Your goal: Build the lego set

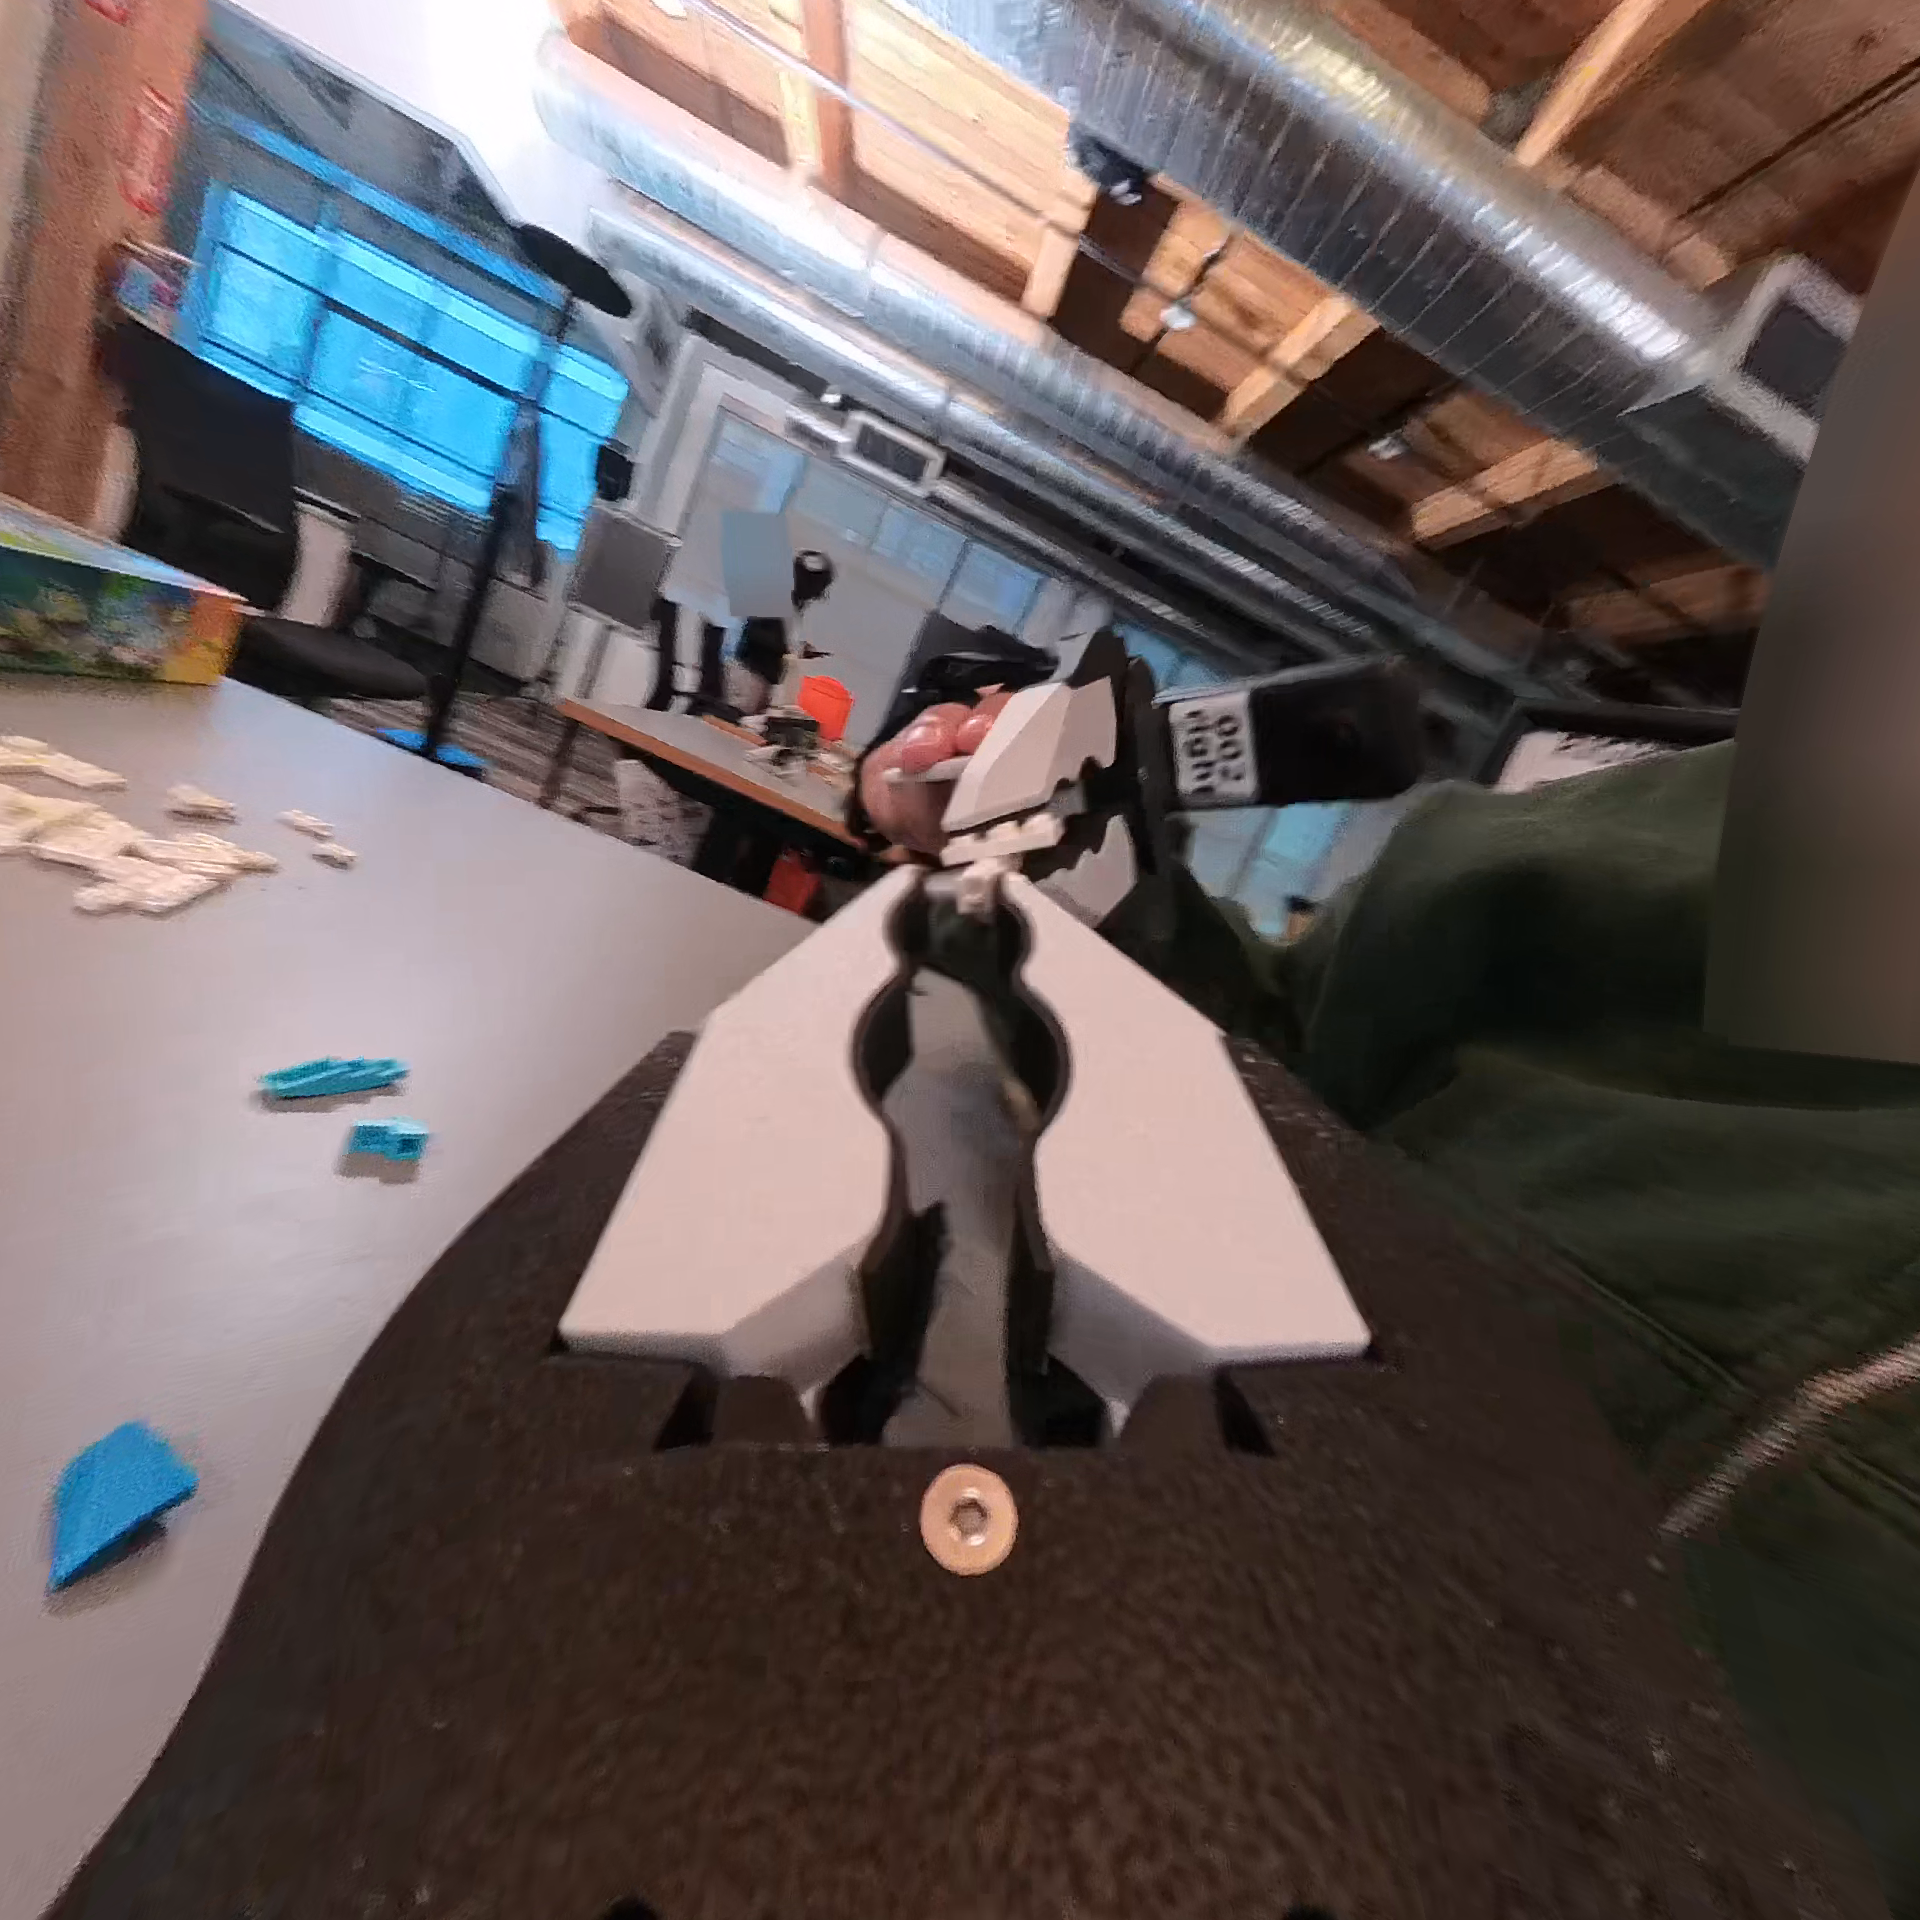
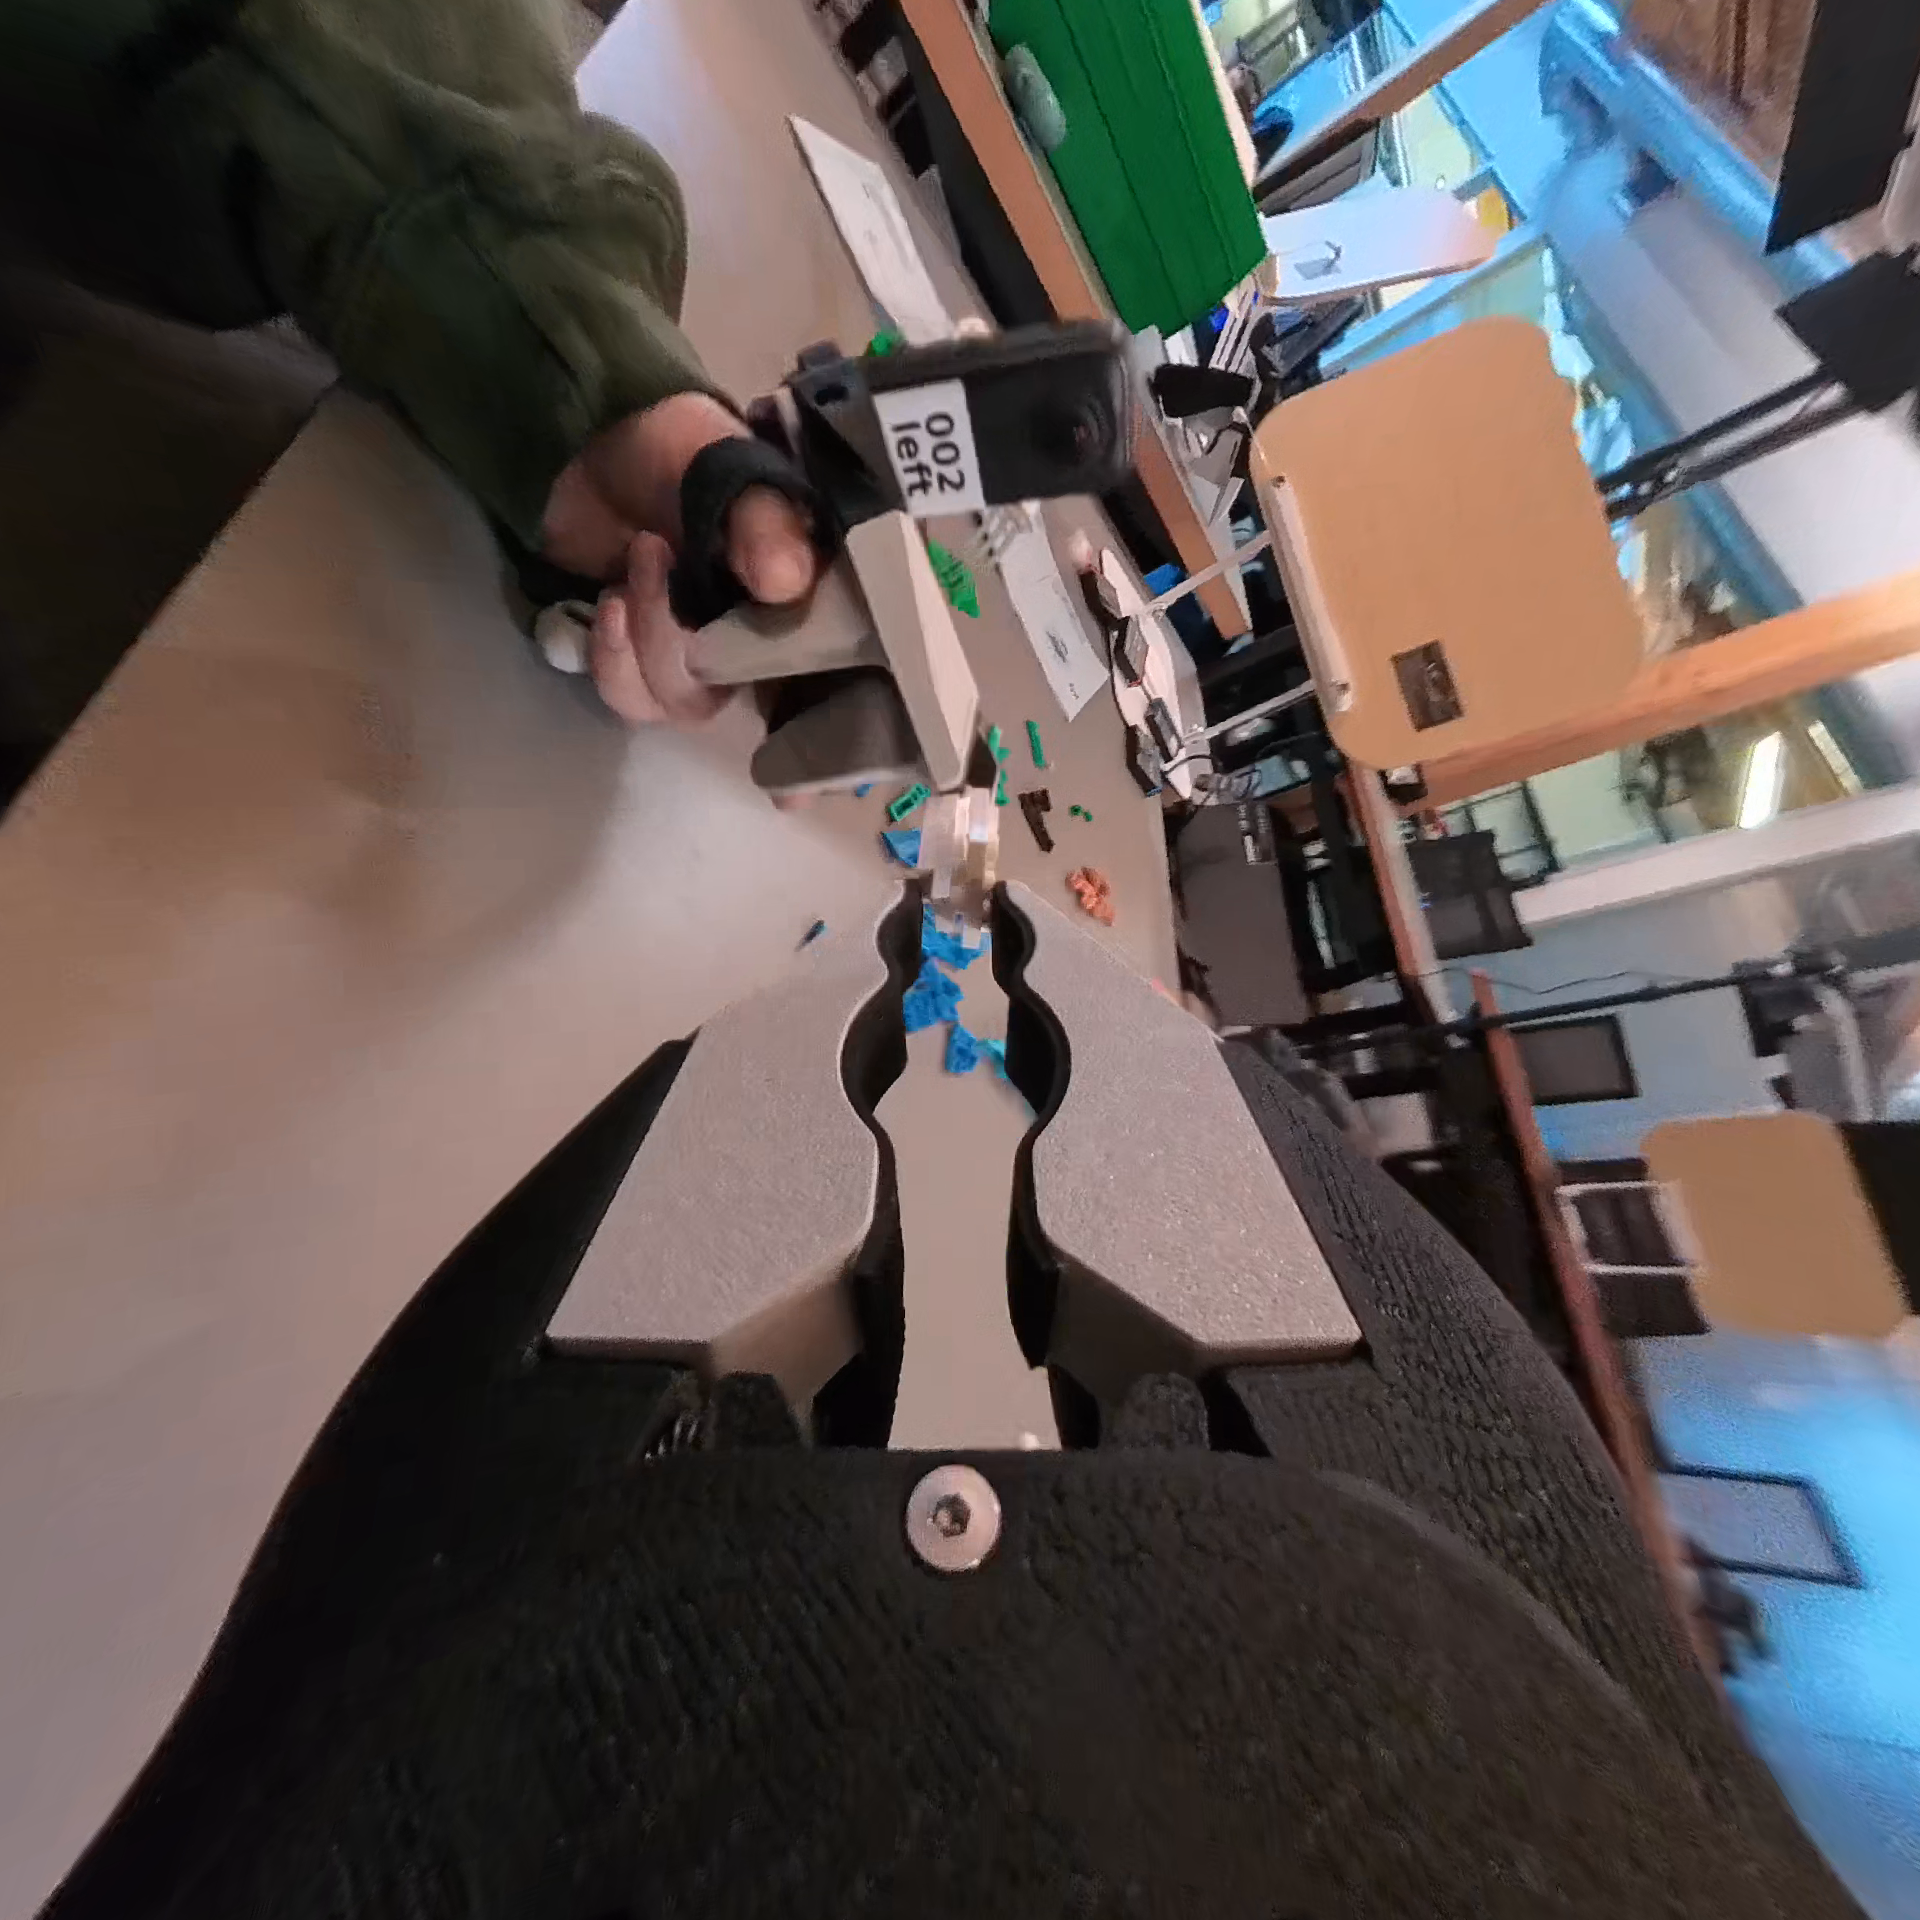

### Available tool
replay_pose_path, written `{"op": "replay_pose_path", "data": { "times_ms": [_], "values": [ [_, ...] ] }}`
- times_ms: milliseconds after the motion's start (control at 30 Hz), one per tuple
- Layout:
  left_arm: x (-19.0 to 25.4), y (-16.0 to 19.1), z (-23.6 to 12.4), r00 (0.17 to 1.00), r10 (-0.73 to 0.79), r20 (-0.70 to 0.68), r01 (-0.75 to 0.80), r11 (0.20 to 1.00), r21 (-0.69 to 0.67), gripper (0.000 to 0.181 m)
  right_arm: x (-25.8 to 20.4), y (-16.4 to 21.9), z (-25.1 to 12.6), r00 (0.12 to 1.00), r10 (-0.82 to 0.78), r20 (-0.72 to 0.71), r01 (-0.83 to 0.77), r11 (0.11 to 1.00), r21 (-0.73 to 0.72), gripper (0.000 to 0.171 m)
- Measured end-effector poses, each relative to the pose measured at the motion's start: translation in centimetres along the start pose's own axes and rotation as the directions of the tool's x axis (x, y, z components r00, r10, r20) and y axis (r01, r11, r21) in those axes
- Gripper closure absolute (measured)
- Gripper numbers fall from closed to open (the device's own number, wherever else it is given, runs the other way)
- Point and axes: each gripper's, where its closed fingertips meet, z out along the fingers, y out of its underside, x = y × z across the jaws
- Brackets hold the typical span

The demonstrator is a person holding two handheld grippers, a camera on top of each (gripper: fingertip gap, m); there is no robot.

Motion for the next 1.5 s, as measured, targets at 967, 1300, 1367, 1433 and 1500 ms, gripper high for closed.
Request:
{"op": "replay_pose_path", "data": {
  "times_ms": [967, 1300, 1367, 1433, 1500],
  "values": [
    [2.2, 1.3, 1.3, 0.904, 0.424, 0.056, -0.416, 0.902, -0.119, 0.175, -1.1, -0.9, -0.5, 0.764, 0.554, 0.332, -0.622, 0.768, 0.150, 0.159],
    [3.3, 1.3, 1.2, 0.866, 0.499, 0.003, -0.497, 0.862, -0.098, 0.175, -1.4, -1.7, -0.8, 0.732, 0.564, 0.382, -0.649, 0.749, 0.138, 0.160],
    [3.3, 1.2, 1.1, 0.859, 0.512, 0.006, -0.509, 0.855, -0.097, 0.175, -1.5, -1.5, -0.7, 0.729, 0.570, 0.380, -0.650, 0.750, 0.122, 0.164],
    [3.3, 1.3, 1.1, 0.849, 0.528, 0.003, -0.525, 0.845, -0.103, 0.175, -1.6, -1.5, -0.7, 0.732, 0.564, 0.383, -0.645, 0.755, 0.121, 0.164],
    [3.2, 1.2, 1.2, 0.859, 0.512, 0.013, -0.508, 0.855, -0.100, 0.175, -1.4, -1.3, -0.7, 0.762, 0.543, 0.353, -0.616, 0.776, 0.136, 0.165]
  ]
}}
